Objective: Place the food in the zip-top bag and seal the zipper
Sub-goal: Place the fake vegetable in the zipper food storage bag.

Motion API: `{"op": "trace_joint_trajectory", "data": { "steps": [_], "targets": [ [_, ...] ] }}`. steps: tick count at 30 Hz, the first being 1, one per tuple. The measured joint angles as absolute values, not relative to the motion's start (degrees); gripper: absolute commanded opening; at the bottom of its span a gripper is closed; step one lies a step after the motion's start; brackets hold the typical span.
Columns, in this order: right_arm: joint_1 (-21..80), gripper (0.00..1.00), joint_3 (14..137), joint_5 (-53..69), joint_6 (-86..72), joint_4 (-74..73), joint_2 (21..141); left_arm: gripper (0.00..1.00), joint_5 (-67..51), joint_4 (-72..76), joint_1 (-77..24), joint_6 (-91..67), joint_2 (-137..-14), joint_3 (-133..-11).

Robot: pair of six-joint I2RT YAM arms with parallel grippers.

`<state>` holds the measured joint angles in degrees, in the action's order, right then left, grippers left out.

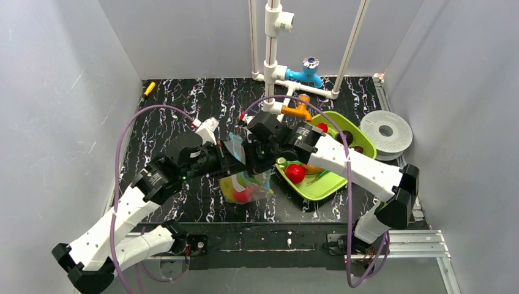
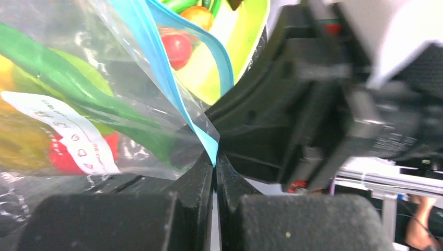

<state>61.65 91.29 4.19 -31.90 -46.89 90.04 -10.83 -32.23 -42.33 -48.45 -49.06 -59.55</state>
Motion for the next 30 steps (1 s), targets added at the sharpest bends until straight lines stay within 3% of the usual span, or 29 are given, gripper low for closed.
{"op": "trace_joint_trajectory", "data": {
  "steps": [12, 24, 30],
  "targets": [
    [59.0, 0.01, 101.75, 4.21, -26.74, -58.54, 91.02, 0.0, -15.46, -15.31, -42.33, -60.73, -48.38, -51.53],
    [60.12, 0.01, 81.69, 2.96, -29.61, -37.5, 92.27, 0.0, -10.83, -16.73, -42.33, -62.61, -42.22, -43.94],
    [60.14, 0.01, 80.79, 2.79, -26.87, -34.44, 92.47, 0.0, -9.65, -18.39, -42.3, -62.63, -40.93, -43.92]
  ]
}}
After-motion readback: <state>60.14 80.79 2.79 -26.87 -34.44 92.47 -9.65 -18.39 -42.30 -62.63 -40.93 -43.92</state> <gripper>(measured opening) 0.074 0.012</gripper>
